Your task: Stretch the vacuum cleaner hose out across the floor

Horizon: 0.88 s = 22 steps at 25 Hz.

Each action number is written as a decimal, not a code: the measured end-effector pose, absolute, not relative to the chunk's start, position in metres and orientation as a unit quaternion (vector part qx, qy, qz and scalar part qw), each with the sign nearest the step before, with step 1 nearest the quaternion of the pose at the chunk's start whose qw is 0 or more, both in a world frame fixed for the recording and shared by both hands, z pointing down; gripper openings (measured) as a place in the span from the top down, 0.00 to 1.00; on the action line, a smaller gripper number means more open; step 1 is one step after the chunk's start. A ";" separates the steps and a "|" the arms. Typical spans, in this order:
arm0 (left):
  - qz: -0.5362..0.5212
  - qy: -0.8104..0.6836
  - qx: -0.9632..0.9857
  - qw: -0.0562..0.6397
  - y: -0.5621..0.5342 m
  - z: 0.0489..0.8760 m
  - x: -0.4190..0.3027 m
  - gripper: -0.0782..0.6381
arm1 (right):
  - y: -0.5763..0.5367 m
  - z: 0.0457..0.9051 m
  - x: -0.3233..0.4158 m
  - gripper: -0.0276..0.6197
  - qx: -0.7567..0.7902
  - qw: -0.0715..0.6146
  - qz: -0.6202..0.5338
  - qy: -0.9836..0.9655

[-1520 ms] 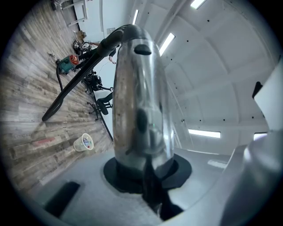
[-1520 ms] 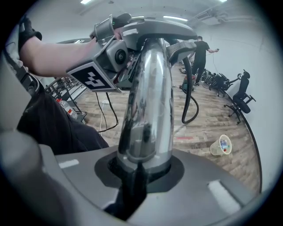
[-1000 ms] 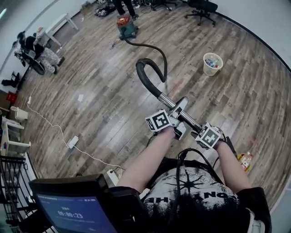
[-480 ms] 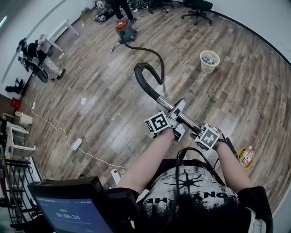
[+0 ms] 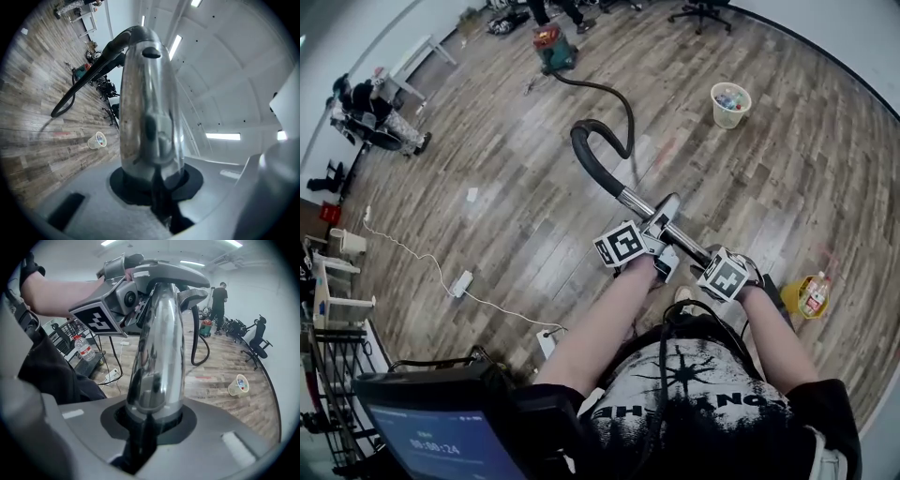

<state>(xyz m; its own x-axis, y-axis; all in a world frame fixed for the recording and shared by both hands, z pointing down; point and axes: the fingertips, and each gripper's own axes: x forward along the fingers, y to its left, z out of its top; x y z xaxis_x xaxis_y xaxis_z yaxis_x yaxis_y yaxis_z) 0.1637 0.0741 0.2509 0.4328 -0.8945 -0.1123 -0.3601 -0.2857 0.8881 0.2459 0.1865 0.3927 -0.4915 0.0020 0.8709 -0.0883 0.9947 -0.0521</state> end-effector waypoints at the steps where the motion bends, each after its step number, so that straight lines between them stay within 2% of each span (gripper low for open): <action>1: -0.319 -0.425 0.735 0.421 0.084 0.254 0.164 0.81 | 0.197 0.395 0.246 0.84 0.028 0.507 0.046 -0.860; 11: -0.332 -0.401 0.727 0.447 0.156 0.278 0.188 0.81 | 0.268 0.409 0.276 0.84 0.075 0.527 0.037 -0.846; 22: -0.335 -0.392 0.726 0.454 0.189 0.280 0.234 0.81 | 0.301 0.408 0.323 0.84 0.090 0.529 0.035 -0.843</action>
<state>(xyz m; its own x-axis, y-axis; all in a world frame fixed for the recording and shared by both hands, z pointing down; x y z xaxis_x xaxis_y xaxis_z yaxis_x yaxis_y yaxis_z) 0.2341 0.1888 0.2803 0.4676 -0.8742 -0.1309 -0.2653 -0.2801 0.9226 0.3232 0.3009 0.4085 -0.4234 -0.1150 0.8986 -0.1884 0.9814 0.0368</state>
